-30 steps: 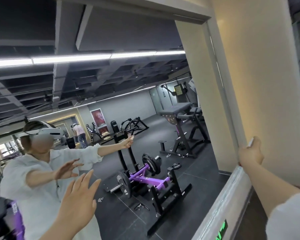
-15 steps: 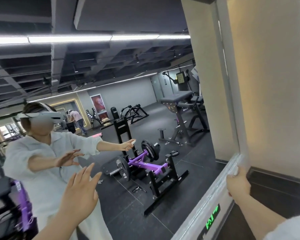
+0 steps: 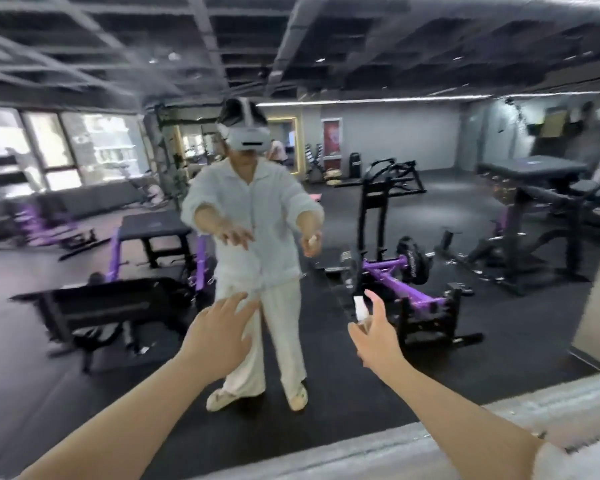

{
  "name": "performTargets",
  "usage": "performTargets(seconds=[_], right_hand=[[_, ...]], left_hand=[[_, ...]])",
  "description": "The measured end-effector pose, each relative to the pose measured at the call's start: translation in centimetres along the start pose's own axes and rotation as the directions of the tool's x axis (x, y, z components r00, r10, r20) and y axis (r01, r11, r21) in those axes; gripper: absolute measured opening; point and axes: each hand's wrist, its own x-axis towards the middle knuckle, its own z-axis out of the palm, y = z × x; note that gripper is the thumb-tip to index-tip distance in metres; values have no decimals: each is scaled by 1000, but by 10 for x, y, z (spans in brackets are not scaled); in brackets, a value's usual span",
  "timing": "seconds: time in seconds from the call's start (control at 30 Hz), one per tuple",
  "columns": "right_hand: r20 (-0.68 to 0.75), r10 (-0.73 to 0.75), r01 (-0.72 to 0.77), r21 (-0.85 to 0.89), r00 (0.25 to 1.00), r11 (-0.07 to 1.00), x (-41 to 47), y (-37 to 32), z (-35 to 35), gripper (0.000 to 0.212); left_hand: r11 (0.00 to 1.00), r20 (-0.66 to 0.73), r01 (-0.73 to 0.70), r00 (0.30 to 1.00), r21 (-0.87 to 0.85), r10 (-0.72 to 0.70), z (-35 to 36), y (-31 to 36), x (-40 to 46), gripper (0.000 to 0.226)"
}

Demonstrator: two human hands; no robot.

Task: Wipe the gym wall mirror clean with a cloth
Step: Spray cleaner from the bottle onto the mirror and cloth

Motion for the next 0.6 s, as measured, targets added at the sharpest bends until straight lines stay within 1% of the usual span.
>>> performTargets(seconds=[0.07, 0.17, 0.23, 0.3, 0.37, 0.47, 0.53, 0.6], right_hand=[[152, -48, 47, 12, 987, 999, -16, -24, 58, 68], [344, -107, 108, 16, 933, 994, -52, -60, 147, 68], [460, -162, 158, 48, 873, 986, -84, -85, 203, 67], [568, -203, 188, 85, 797, 978, -116, -107, 257, 70], [661, -244, 215, 127, 710, 968, -148, -127, 309, 73], [764, -287, 254, 166, 578, 953, -196, -154, 377, 73], [819, -307, 282, 186, 484, 941, -228, -167, 418, 74], [876, -305, 301, 197, 374, 933, -265, -180, 464, 79]], left_hand=[[994, 69, 88, 994, -59, -84, 0, -33, -32, 60], [952, 150, 232, 967, -201, -204, -1, -81, -87, 59], [902, 196, 332, 938, -275, -286, 0, -114, -126, 59], [836, 213, 417, 907, -356, -362, 0, -146, -166, 58], [738, 229, 525, 851, -424, -473, 2, -182, -210, 57], [572, 221, 636, 745, -518, -629, -6, -231, -277, 50], [458, 222, 675, 671, -579, -708, -15, -259, -318, 40], [347, 224, 694, 591, -630, -775, -25, -288, -363, 22]])
